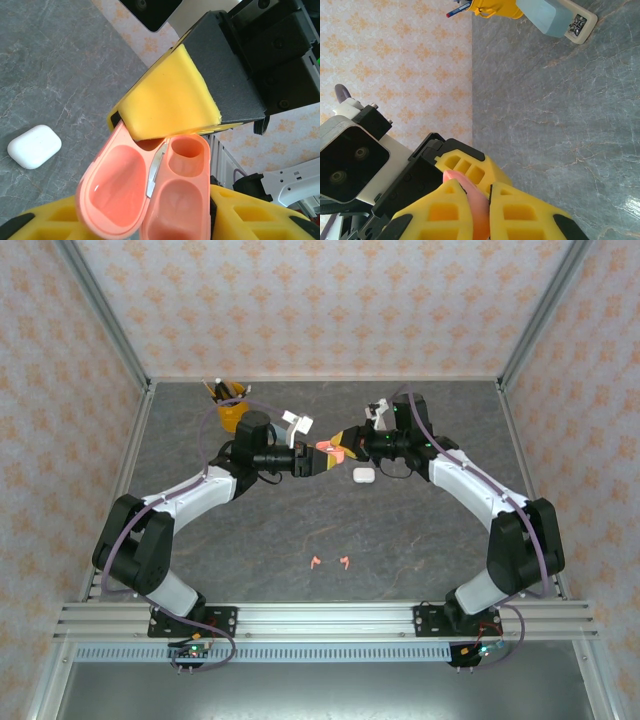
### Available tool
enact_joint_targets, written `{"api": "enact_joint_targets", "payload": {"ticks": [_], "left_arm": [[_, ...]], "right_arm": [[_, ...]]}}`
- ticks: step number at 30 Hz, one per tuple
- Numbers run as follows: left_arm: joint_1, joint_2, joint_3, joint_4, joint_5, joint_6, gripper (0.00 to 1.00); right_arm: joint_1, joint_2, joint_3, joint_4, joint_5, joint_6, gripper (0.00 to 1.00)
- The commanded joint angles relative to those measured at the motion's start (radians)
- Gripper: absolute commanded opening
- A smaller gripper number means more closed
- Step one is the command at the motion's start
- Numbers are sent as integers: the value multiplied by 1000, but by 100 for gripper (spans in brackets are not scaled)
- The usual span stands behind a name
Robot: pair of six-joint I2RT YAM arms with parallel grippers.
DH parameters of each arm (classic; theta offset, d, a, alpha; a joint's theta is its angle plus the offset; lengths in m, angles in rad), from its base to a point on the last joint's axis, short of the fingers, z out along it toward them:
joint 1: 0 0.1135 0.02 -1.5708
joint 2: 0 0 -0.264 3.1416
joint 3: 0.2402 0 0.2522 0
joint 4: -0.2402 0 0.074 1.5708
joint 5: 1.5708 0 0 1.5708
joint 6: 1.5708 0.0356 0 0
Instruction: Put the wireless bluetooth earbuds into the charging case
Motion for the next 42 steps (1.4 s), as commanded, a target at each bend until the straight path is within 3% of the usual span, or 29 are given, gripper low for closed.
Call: {"api": "enact_joint_targets", "payload": {"ticks": [1,6,11,17,20,22,28,30,37,42], "left_arm": [[3,-47,32,35,10,14,44],[3,-54,29,39,8,11,37],[3,-67,25,46,5,6,24],[3,-80,26,34,2,12,20],[3,-85,25,28,-1,17,10],[3,-85,24,21,-4,24,1],[3,-97,12,-16,-25,68,0],[3,-108,4,-47,-49,98,0],[-2,-171,-49,-120,-233,234,0],[-11,-240,-169,3,-381,283,0]], "right_arm": [[-4,-17,-15,-20,-5,-23,0],[-2,-14,-20,-19,-2,-23,0],[-3,-15,-20,-20,-1,-21,0],[-4,-18,-17,-18,3,-18,0],[-3,-20,-7,-25,6,-17,3],[-8,-21,6,-31,9,-14,9],[-41,-61,23,-41,14,11,46],[-59,-88,23,-55,17,13,53],[-93,-188,57,-224,66,-76,62],[-93,-267,49,-426,178,-169,65]]}}
